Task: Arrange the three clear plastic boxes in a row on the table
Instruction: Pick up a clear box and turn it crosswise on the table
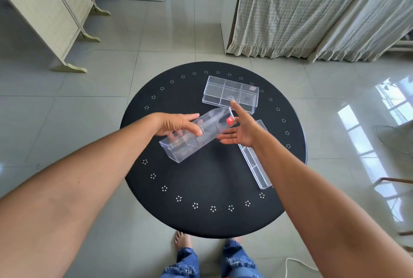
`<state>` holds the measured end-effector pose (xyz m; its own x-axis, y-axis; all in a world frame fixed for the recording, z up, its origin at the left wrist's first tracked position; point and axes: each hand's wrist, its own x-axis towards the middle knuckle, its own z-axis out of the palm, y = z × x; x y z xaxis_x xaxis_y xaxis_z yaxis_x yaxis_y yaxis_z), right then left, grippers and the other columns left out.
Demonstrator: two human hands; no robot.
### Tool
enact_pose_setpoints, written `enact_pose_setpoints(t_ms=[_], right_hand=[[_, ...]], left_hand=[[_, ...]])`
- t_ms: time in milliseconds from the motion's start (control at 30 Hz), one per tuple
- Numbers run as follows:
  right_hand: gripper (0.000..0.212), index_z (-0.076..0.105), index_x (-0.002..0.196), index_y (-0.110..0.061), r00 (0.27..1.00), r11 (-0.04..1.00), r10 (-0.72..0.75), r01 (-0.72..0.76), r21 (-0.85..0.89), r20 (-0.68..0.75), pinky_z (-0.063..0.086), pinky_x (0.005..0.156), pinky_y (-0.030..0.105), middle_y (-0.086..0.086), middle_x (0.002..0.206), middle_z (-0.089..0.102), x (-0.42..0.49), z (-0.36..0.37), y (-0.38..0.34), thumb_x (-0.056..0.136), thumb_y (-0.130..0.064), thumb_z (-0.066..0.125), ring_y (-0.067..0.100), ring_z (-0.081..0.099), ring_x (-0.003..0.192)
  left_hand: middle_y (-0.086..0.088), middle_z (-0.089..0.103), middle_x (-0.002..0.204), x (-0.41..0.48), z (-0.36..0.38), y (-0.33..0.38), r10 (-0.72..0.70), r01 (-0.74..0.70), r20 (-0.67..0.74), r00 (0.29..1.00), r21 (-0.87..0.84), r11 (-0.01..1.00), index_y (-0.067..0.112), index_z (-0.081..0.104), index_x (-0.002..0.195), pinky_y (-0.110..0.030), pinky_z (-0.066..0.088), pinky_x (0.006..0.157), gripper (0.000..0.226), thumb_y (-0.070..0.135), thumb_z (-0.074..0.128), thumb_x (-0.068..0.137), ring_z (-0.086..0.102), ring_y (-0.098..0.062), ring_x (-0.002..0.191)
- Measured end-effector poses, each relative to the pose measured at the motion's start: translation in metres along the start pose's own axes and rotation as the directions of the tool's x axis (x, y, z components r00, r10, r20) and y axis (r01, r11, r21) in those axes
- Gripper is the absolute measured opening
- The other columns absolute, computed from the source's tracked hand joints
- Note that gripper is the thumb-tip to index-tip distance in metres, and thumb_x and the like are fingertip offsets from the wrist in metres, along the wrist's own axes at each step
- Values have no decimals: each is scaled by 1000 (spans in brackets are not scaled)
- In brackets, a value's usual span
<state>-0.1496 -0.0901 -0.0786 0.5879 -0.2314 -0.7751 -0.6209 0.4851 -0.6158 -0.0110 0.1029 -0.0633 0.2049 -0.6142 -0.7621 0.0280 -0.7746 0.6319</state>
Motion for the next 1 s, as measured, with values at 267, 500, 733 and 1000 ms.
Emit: enact_pose_setpoints(t_ms=[267,500,733,1000], right_hand=[[26,60,111,-11,997,993,61,-65,-96,-40,60,55,39,15,102,66,9,8,0,93,-29,63,30,71,78],[23,59,110,-11,997,995,5,2,103,-75,61,52,39,20,108,69,23,7,20,94,-28,60,32,73,72],[20,58,110,-11,994,987,-26,43,157,-109,58,60,42,23,109,64,26,17,41,98,-28,56,36,68,86],[29,70,97,-27,956,987,-124,91,-133,-266,41,57,26,-1,81,58,24,19,62,94,-21,42,19,49,65]], left_hand=[[1,38,152,0,-1,-2,31,-6,-78,996,300,954,34,9,156,-36,32,114,118,43,82,64,41,-18,135],[-6,33,157,-5,-21,-46,-33,-61,-508,861,-168,984,30,28,152,-46,34,112,103,69,70,67,38,-26,141],[-15,60,131,1,-4,-78,-206,-137,-424,882,-650,748,13,63,114,-48,55,90,30,25,69,87,66,-33,107],[-7,62,126,19,25,-83,-245,-229,-511,824,-695,681,12,50,139,-42,51,94,58,18,72,85,58,-24,119]])
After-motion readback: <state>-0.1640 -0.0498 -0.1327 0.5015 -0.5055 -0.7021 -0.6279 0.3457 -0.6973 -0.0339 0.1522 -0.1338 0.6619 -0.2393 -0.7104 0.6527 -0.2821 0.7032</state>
